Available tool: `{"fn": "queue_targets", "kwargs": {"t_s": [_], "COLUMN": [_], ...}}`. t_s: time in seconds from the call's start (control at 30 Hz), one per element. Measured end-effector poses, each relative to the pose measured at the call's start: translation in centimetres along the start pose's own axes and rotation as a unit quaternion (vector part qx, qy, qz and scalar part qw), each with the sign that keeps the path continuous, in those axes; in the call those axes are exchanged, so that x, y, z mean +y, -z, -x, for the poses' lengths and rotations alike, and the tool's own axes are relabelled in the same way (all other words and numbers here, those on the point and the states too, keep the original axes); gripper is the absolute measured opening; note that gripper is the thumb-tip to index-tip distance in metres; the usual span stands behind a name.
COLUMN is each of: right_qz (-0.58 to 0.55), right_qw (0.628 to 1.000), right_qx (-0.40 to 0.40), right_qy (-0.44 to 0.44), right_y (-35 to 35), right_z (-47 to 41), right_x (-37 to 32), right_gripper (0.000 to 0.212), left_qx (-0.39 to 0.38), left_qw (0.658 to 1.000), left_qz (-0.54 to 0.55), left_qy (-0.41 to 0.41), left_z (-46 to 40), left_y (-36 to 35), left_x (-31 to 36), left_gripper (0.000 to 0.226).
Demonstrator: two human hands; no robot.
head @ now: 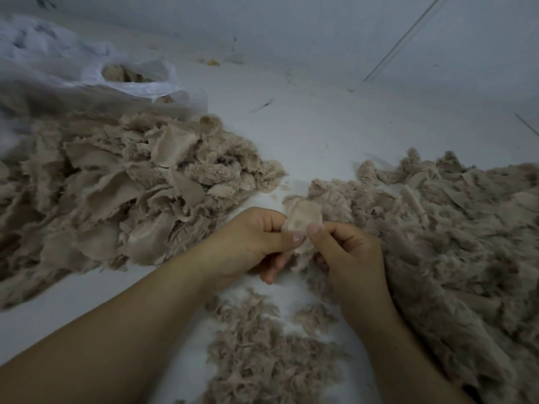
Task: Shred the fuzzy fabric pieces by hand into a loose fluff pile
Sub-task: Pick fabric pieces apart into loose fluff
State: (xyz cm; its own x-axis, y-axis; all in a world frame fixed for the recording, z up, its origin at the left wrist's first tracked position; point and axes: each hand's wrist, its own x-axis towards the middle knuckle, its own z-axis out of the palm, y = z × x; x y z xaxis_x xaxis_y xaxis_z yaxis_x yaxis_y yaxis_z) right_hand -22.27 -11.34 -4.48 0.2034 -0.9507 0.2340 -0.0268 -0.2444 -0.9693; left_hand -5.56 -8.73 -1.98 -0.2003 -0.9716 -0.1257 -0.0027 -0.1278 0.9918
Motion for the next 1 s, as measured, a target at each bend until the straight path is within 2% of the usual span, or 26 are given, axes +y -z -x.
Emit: {"fn": "queue_targets", "kwargs": {"t_s": [0.2,0.33,0.4,0.5,0.57,0.63,0.7,0.73,0.8,0.87,0.93,1.0], "right_qz": [-0.007,0.005,0.020,0.014,0.022,0.022,0.003,0.000,0.012,0.034,0.050,0.033], "right_qw": [1.000,0.998,0.997,0.997,0.998,0.999,1.000,1.000,1.000,0.999,0.998,0.998], "right_qx": [0.023,0.059,0.069,0.076,0.061,0.036,0.012,0.007,0.005,0.018,0.035,0.056], "right_qy": [-0.007,-0.005,-0.004,-0.013,-0.001,0.010,0.006,0.005,0.013,0.016,0.013,-0.004], "right_y": [0.2,0.0,0.0,0.1,0.1,0.0,-0.1,-0.1,-0.1,-0.2,-0.2,-0.2], "right_z": [0.0,-0.1,-0.2,-0.2,-0.1,0.0,0.1,0.1,0.0,0.0,-0.1,-0.1], "right_x": [0.3,0.3,0.3,0.2,0.2,0.2,0.1,0.1,0.0,0.0,0.0,0.1], "right_gripper": [0.041,0.039,0.046,0.051,0.045,0.034,0.025,0.022,0.021,0.026,0.032,0.035], "left_qx": [-0.006,-0.026,-0.084,-0.213,-0.234,-0.174,-0.048,0.011,0.068,0.069,0.074,0.143], "left_qw": [0.998,0.996,0.990,0.959,0.956,0.973,0.991,0.994,0.996,0.998,0.995,0.980], "left_qz": [-0.055,-0.087,-0.111,-0.178,-0.165,-0.139,-0.114,-0.100,-0.049,0.005,0.064,0.139], "left_qy": [0.002,0.027,0.034,0.058,0.066,0.063,0.053,0.043,0.019,0.002,0.006,-0.002], "left_z": [-0.1,0.0,0.2,0.8,0.9,0.8,0.3,0.0,-0.4,-0.5,-0.5,-0.7], "left_y": [-0.5,-0.1,0.7,1.8,2.0,1.5,0.6,0.3,-0.3,-0.2,0.2,0.7], "left_x": [-0.1,-0.2,0.1,0.8,1.0,0.8,0.2,-0.2,-0.6,-0.7,-0.8,-0.7], "left_gripper": [0.043,0.022,0.015,0.012,0.009,0.037,0.066,0.071,0.059,0.035,0.029,0.026]}}
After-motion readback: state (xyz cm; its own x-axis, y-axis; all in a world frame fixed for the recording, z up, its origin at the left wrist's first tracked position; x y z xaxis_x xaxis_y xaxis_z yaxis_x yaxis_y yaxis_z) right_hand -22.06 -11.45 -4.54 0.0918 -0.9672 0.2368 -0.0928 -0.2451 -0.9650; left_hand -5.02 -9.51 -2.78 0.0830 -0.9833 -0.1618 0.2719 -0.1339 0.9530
